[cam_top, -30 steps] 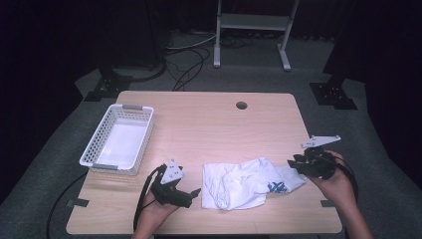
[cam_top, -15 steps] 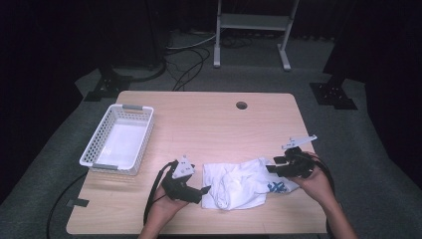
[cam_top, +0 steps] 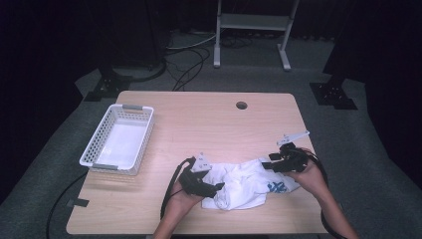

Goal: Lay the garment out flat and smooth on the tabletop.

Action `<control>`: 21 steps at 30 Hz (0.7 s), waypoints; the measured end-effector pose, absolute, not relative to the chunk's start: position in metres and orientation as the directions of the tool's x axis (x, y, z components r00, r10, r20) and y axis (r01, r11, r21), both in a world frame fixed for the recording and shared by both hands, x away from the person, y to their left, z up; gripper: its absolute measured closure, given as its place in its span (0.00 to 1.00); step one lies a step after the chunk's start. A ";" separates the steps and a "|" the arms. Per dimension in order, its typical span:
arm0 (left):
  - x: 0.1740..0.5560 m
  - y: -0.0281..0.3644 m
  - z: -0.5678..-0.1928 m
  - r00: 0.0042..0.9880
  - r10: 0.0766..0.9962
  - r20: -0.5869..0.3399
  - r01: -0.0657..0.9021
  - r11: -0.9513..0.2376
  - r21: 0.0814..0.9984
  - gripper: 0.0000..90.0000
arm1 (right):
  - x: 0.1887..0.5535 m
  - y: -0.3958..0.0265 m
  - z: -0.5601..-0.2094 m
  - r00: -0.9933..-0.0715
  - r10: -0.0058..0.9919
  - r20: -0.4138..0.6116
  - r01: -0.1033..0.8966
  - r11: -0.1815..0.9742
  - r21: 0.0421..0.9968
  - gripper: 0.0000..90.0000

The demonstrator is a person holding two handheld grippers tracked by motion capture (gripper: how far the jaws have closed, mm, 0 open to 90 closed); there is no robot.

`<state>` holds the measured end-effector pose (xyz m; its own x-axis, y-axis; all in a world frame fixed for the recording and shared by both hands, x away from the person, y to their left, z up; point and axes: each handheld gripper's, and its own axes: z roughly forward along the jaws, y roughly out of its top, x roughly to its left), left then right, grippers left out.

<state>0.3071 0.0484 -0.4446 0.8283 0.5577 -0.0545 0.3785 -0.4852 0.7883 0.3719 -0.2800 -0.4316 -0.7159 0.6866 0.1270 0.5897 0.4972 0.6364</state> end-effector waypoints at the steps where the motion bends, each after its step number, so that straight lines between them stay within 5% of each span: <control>1: 0.308 0.046 -0.446 0.830 0.554 -0.060 0.383 -0.489 0.784 0.28 | 0.373 -0.280 -0.432 -0.715 0.687 0.130 0.592 0.497 0.634 0.52; 21: 0.321 0.012 -0.466 0.851 0.515 -0.104 0.425 -0.558 0.713 0.69 | 0.383 -0.278 -0.446 -0.750 0.647 0.139 0.578 0.539 0.612 0.62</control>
